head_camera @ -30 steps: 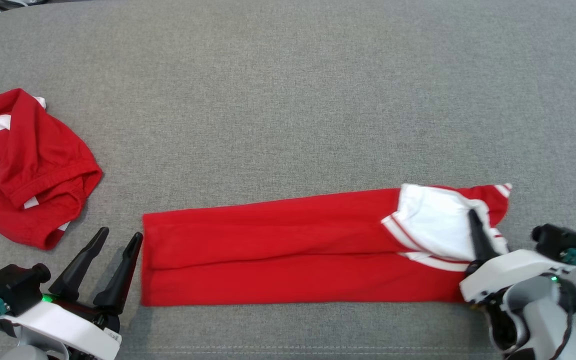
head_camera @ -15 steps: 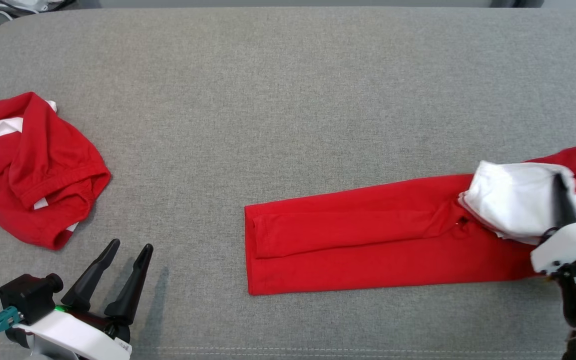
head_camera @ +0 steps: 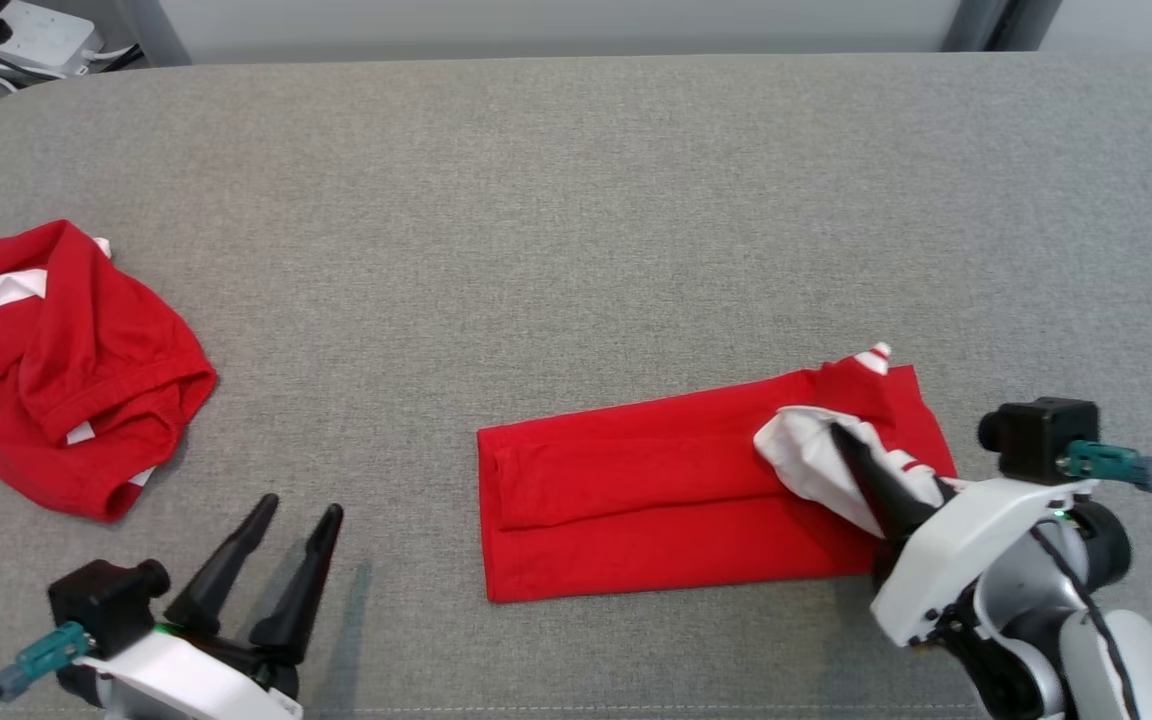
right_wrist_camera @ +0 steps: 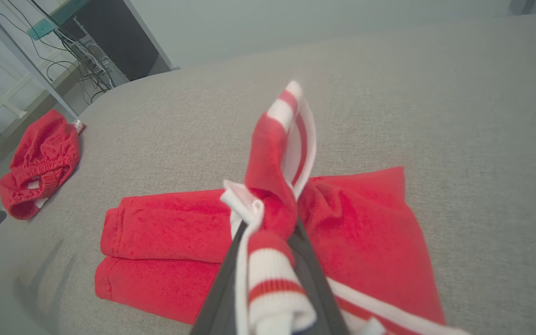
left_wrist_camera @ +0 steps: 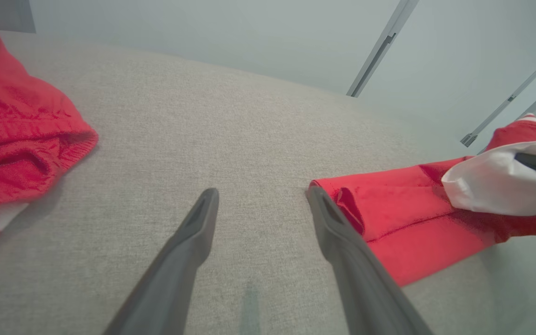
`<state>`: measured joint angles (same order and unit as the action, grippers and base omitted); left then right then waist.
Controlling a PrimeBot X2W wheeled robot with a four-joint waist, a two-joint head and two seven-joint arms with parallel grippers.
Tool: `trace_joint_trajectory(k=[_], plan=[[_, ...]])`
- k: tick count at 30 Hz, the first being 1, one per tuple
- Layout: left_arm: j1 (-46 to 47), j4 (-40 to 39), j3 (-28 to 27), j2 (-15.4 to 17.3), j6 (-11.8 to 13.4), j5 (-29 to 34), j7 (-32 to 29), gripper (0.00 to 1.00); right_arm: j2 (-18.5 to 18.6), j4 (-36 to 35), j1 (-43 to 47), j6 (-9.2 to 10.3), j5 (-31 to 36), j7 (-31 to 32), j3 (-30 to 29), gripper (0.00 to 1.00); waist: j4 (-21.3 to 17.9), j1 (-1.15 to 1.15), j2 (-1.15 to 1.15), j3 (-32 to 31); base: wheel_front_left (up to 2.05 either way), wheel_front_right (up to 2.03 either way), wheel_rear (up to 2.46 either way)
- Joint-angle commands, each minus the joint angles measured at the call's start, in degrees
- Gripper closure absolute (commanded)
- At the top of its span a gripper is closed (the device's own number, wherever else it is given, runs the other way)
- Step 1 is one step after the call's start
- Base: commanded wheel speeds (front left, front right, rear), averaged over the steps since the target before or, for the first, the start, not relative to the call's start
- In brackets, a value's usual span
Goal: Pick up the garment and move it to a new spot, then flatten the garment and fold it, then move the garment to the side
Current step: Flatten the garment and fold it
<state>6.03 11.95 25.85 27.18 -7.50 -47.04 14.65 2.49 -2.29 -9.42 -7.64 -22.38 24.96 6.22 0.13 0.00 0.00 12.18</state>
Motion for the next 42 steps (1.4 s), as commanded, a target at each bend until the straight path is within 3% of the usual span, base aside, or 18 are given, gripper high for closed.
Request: trace_joint_trajectory(k=[1, 6, 19, 26, 33, 34, 35, 36, 42], plan=[[1.1, -0.7, -1.1, 0.9, 0.0, 0.5, 0.3, 0.00, 0.4, -1.1, -1.7, 0.15, -1.3, 0.7, 3.8, 1.00, 1.0, 0.00, 0.00, -0.1, 0.00, 0.00, 0.00], [1.7, -0.5, 0.4, 0.4, 0.0, 0.0, 0.3, 0.00, 0.4, 2.5, -3.9, 0.15, -4.5, -0.1, 9.4, 1.00, 3.1, 0.00, 0.00, 0.1, 0.00, 0.00, 0.00], [3.6, 1.0, 4.2, -0.4, 0.0, -2.2, 0.3, 0.00, 0.4, 20.2, -16.5, 0.15, -10.1, -12.1, 18.6, 1.00, 12.4, 0.00, 0.00, 1.8, 0.00, 0.00, 0.00], [3.7, 1.1, 3.8, -0.7, 0.0, -2.5, 0.3, 0.00, 0.4, 23.9, -18.4, 0.15, -10.7, -13.0, 20.3, 1.00, 12.7, 0.00, 0.00, 1.7, 0.00, 0.00, 0.00], [3.5, 0.2, 3.2, -0.6, 0.0, -2.2, 0.3, 0.00, 0.4, 22.5, -16.6, 0.15, -10.9, -12.6, 20.8, 1.00, 10.3, 0.00, 0.00, 1.9, 0.00, 0.00, 0.00], [3.5, 0.2, 3.1, -0.5, 0.0, -2.1, 0.3, 0.00, 0.4, 22.2, -16.3, 0.15, -11.3, -12.5, 21.4, 0.91, 10.0, 0.00, 0.00, 2.0, 0.00, 0.00, 0.00], [3.6, 0.1, 3.2, -0.4, 0.0, -2.1, 0.3, 0.00, 0.4, 21.8, -16.2, 0.15, -11.9, -12.6, 21.9, 0.21, 9.8, 0.00, 0.00, 2.0, 0.00, 0.00, 0.00], [3.7, 0.1, 3.2, -0.4, 0.0, -2.1, 0.3, 0.00, 0.4, 21.5, -16.2, 0.15, -12.0, -13.0, 22.4, 0.00, 9.6, 0.00, 0.00, 2.1, 0.00, 0.00, 0.00], [3.5, 0.1, 2.6, -0.3, 0.0, -1.8, 0.3, 0.00, 0.4, 18.9, -17.0, 0.15, -13.4, -15.8, 22.2, 0.00, 8.2, 0.00, 0.00, 1.4, 0.00, 0.00, 0.00]])
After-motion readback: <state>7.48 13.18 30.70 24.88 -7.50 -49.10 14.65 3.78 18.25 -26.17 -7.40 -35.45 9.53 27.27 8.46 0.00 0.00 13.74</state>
